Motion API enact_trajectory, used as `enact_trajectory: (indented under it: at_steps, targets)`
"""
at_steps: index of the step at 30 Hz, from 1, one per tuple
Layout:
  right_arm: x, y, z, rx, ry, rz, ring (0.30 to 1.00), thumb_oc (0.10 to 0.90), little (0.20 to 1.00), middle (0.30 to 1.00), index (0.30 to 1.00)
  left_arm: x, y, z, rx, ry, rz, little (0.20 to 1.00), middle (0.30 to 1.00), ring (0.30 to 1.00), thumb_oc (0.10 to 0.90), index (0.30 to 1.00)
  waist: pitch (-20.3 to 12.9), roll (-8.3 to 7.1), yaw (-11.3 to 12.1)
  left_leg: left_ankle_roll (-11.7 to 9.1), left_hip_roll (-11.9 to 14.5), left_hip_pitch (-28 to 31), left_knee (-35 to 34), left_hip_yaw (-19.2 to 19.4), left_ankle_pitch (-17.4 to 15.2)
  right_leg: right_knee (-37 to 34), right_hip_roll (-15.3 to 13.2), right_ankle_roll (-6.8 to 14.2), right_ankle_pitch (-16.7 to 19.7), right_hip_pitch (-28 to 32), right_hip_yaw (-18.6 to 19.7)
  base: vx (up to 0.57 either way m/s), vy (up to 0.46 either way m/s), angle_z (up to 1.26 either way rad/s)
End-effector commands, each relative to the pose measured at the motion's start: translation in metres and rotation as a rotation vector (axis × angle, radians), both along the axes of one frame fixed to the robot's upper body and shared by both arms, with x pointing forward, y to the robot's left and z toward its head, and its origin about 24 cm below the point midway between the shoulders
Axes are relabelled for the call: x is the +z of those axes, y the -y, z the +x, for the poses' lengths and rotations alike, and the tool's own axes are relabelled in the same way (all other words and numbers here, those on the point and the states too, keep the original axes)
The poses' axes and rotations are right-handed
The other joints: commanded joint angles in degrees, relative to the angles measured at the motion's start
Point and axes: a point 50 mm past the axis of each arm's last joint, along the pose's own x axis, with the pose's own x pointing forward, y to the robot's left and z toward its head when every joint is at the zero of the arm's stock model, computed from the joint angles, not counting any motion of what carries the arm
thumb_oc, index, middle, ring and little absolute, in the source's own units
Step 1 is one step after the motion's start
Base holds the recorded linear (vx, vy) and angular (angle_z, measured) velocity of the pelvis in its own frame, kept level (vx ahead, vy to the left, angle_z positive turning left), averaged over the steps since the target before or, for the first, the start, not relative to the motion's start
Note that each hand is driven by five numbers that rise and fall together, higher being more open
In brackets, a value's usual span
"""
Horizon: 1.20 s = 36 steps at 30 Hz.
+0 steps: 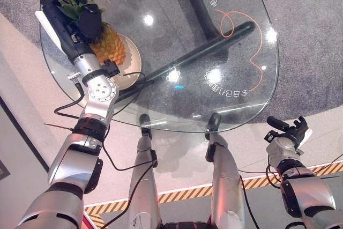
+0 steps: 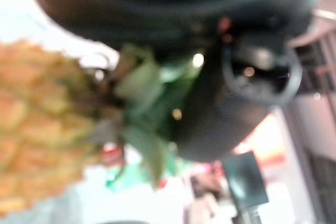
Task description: Pick up the fruit to the plate
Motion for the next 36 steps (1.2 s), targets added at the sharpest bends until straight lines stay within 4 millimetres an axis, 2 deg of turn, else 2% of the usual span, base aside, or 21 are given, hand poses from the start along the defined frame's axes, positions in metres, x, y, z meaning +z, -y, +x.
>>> enact_trajectory:
  at_steps: [1,12,25,36]
  targets:
    - [0.004,0.021,-0.012,-0.063,-0.010,-0.066,0.900,0.800,0.900,0.900,0.900,0.075,-0.014,-0.020,0.038,0.315,0.031,0.200,0.300,0.300,0.100,0.300,-1.62,-1.49,0.71,2.99,-0.32,-1.58,3.72,-0.18,-3.36,-1.88,0.94,1.28,3.58,2.11,2.11,0.00,0.000,0.00]
    - [0.004,0.017,-0.010,-0.062,0.005,-0.063,0.900,0.800,0.900,0.900,0.900,0.073,-0.016,-0.022,0.053,0.340,0.017,0.200,0.300,0.300,0.100,0.300,-1.62,-1.94,0.78,3.14,-0.35,-2.46,3.95,-0.41,-3.21,-2.06,1.00,1.31,4.11,1.46,1.72,-0.01,-0.001,0.00]
    - [0.006,0.012,-0.004,-0.042,0.021,-0.055,0.900,0.800,0.900,0.900,0.900,0.079,-0.011,-0.027,0.133,0.429,0.045,0.200,0.300,0.300,0.100,0.300,-1.62,-3.02,0.58,3.21,-0.17,-2.77,3.89,-0.48,-3.39,-2.31,1.56,1.29,4.18,1.38,1.37,0.00,0.000,0.00]
    - [0.004,0.006,-0.003,-0.032,0.024,-0.050,0.900,0.800,0.900,0.900,0.900,0.078,-0.006,-0.026,0.160,0.448,0.052,0.200,0.300,0.300,0.100,0.300,-1.62,-3.33,0.46,3.16,-0.21,-2.79,4.15,-0.64,-4.06,-2.30,1.72,1.38,3.74,1.53,1.37,0.00,0.000,0.00]
